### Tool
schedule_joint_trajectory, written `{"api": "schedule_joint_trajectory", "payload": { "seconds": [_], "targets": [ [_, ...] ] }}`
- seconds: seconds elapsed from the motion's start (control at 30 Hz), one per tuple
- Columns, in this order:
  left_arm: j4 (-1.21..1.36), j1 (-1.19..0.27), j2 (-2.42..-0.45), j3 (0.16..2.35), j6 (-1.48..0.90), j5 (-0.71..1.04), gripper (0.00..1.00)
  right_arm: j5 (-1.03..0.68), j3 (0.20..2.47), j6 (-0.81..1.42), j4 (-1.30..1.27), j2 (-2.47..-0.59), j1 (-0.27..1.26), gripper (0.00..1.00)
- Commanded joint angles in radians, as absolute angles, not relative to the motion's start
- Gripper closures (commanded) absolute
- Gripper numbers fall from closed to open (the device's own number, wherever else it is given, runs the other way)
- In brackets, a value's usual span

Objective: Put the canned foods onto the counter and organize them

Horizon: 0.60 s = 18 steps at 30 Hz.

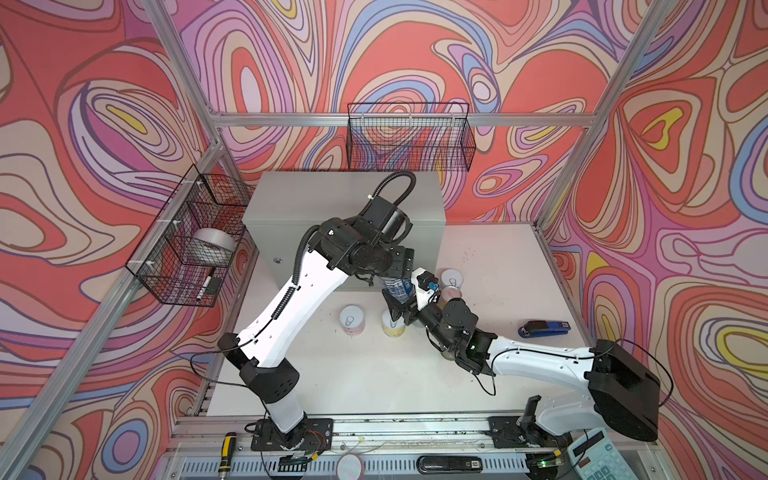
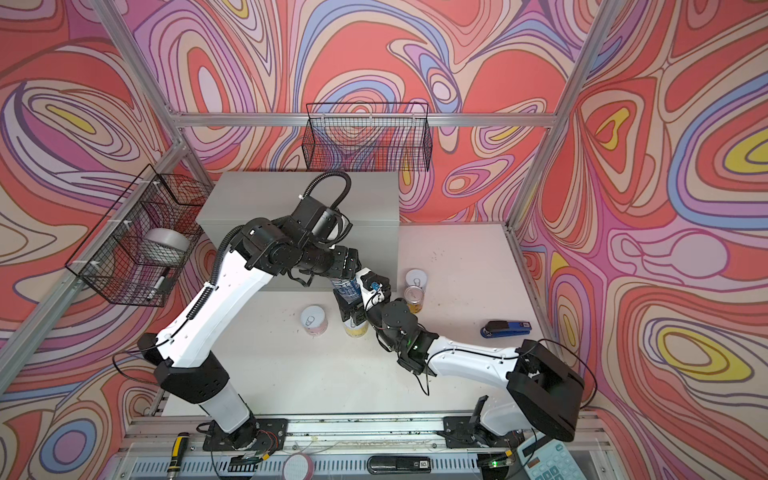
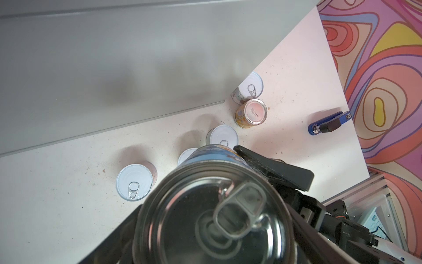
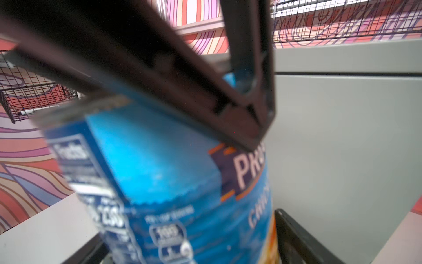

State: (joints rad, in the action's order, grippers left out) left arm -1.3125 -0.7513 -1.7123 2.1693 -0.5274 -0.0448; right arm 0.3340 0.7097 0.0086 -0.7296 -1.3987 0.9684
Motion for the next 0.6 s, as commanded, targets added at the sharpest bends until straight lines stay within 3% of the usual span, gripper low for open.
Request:
{"api": "schedule_joint_trajectory", "payload": {
  "seconds": [0.0,0.33,0.57],
  "targets": [
    [-1.255,-0.762,-1.711,2.224,-0.552,-0.011,0.7,0.38,0.736,-0.04,-0.75,-1.421,0.979,0.03],
    [-1.269,-0.762,-1.739,2.252,-0.543,-0.013,0.7,0.378,0.741,-0.046,-0.76,-1.431,0.98,0.18],
    [-1.267,-0.762,-1.746,2.249,-0.547,-0.007,0.7,0.396,0.716,-0.042,-0.8,-1.416,0.98,0.19]
  ]
}}
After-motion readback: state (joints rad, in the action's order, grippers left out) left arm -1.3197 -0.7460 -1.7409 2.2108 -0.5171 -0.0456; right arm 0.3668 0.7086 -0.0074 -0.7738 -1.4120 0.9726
